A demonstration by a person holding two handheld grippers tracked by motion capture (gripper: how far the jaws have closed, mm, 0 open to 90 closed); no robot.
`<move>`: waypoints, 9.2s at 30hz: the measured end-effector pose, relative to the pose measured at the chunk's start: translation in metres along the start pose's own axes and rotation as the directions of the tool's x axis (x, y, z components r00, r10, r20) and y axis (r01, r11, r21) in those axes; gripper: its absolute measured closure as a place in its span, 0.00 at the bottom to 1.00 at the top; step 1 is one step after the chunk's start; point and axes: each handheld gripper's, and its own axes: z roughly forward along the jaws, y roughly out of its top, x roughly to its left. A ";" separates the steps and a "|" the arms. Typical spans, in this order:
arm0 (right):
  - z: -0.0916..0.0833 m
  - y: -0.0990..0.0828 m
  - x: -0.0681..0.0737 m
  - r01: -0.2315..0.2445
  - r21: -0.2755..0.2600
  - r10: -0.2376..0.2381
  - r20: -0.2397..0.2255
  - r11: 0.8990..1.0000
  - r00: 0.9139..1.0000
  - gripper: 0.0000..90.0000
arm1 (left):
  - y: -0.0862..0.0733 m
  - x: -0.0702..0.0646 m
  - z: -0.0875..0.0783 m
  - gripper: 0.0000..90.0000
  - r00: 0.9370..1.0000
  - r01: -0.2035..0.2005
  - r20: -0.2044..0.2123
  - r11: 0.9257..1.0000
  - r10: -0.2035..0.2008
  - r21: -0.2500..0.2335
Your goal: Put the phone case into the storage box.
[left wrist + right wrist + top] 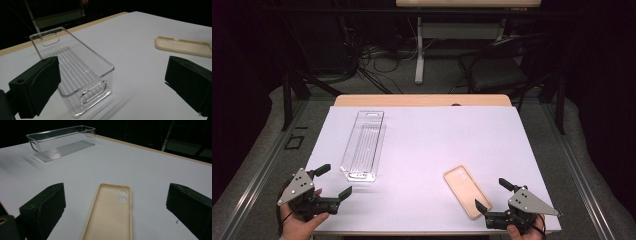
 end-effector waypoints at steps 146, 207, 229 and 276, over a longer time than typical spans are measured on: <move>0.127 0.035 -0.044 -0.125 0.860 0.102 0.085 0.495 0.991 0.74 | 0.077 0.086 0.075 0.24 0.972 0.233 -0.041 0.945 -0.230 0.228; 0.130 0.026 -0.044 -0.137 0.903 0.120 0.095 0.407 0.988 0.96 | 0.075 0.088 0.076 0.24 0.969 0.245 -0.054 0.941 -0.239 0.232; 0.116 0.031 -0.047 -0.180 0.866 0.145 0.126 0.466 0.981 0.97 | 0.075 0.088 0.075 0.24 0.969 0.248 -0.058 0.942 -0.241 0.227; 0.116 0.073 -0.019 -0.234 0.568 0.243 0.061 0.789 0.968 0.97 | 0.078 0.086 0.072 0.24 0.969 0.248 -0.061 0.948 -0.240 0.199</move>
